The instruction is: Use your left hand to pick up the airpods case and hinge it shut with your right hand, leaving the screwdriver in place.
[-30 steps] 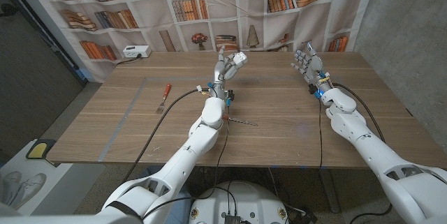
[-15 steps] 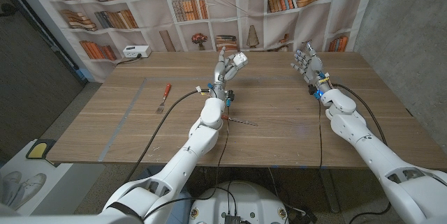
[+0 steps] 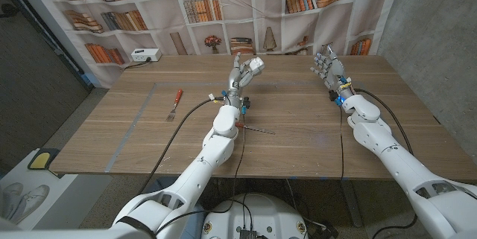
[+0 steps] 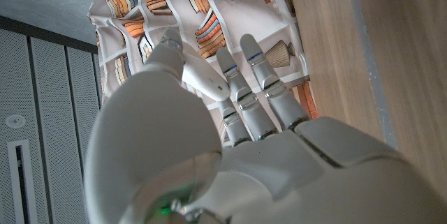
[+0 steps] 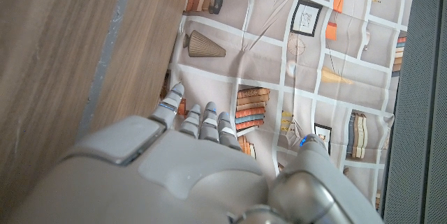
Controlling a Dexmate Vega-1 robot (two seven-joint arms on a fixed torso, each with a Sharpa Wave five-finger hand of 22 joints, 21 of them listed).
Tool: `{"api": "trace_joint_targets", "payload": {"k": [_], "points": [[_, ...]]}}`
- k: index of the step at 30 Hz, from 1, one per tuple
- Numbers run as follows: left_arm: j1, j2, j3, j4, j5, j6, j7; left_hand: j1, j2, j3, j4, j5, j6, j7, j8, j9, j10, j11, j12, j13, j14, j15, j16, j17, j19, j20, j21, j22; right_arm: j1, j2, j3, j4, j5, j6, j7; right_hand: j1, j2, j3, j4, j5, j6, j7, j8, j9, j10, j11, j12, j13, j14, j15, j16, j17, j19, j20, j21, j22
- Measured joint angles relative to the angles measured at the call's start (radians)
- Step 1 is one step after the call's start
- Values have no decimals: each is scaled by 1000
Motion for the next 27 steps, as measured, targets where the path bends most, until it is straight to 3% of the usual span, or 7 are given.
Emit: {"api": "trace_joint_targets", "payload": {"k": [7,8,17,27], "points": [[4,-26,-18,13,-43,10,-38,17,4,-8,0,0,11,0,0,0,0,0,0,2,41,-9,8,9,9,-34,17,2,-6,-4,0,-10,-2,-4,-8,0,0,-1,-1,0,0,0,0,0,-3,-3,0,0,0,0,0,0,0,0,0,0],[5,-33,-23,16,-80,21,-77,17,4,-8,0,0,19,0,0,0,0,0,0,2,46,-9,8,9,15,-40,22,3,-11,-7,0,-17,-2,-5,-8,0,0,-3,-3,0,0,0,0,0,-3,-3,0,0,0,0,0,0,0,0,0,0],[13,-56,-40,19,-104,28,-110,17,4,-20,-4,0,32,0,0,0,0,0,0,7,77,-12,8,13,72,-90,80,16,-16,-10,1,-21,-2,-6,-10,0,0,-6,-6,0,4,-3,0,0,2,-9,0,0,0,0,0,0,0,0,0,0],[26,-74,-49,1,-109,33,-120,29,5,-20,-4,-1,69,-2,5,0,0,0,0,7,112,-11,16,18,76,-93,107,27,-19,-10,4,-21,4,-3,-5,0,0,-2,-9,0,4,-3,0,0,2,-9,0,0,0,0,0,0,0,0,0,0]]}}
